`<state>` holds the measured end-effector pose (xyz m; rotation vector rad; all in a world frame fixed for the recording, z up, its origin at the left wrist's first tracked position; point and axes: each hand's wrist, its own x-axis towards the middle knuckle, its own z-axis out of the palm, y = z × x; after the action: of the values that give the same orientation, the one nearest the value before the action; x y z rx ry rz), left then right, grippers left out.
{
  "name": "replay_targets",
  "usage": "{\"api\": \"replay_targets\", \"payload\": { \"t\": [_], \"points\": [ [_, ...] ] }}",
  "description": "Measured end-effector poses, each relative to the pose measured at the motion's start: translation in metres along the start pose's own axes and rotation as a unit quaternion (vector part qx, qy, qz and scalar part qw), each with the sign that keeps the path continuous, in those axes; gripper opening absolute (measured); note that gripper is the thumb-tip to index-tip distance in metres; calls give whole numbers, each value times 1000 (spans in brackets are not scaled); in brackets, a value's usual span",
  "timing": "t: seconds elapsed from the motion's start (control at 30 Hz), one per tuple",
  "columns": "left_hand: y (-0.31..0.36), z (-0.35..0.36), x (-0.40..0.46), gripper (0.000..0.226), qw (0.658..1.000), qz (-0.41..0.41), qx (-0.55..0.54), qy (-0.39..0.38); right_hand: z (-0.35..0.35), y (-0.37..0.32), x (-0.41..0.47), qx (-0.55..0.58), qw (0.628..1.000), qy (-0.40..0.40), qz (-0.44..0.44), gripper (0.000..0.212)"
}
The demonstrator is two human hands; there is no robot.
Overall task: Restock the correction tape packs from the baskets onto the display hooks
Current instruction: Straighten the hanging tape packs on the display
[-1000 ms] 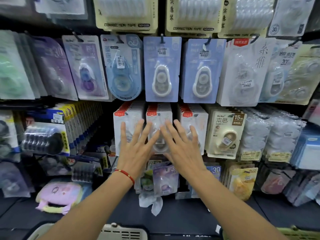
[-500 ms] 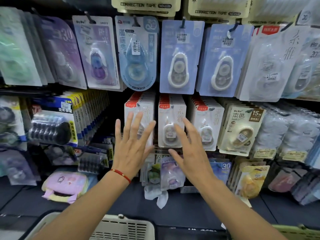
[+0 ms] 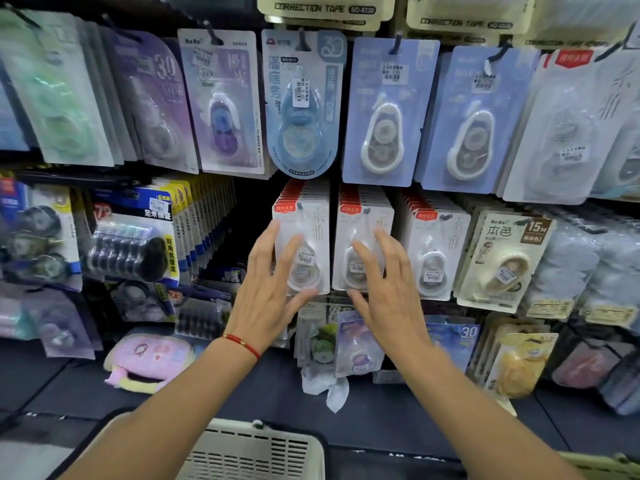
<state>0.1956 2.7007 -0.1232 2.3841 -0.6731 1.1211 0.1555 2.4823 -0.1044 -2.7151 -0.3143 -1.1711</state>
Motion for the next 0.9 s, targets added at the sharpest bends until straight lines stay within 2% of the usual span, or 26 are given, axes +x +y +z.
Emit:
{"api": "replay_targets", "payload": {
  "t": [0.1, 0.23, 0.4, 0.5, 0.7, 0.9],
  "points": [
    [-1, 3, -2, 90, 994, -71, -86, -21, -1, -6, 0, -49, 997, 30, -51, 72],
    [-1, 6, 1, 92, 989, -78, -122, -40, -2, -18, 10, -124, 988, -4, -95, 77],
    [3, 4, 3, 92, 985, -83, -140, -50, 1, -11, 13, -96, 993, 23, -68, 72],
    [-2, 4, 1, 92, 986, -61, -142, -57, 5, -5, 10, -79, 995, 45, -38, 77],
    [-4, 10, 2, 97, 984, -86, -132, -78, 11, 5, 17, -86, 993, 58, -56, 74],
    [2, 10, 0, 97, 982, -104, -144, -67, 6, 5, 13, -105, 991, 52, -60, 73]
  ]
}}
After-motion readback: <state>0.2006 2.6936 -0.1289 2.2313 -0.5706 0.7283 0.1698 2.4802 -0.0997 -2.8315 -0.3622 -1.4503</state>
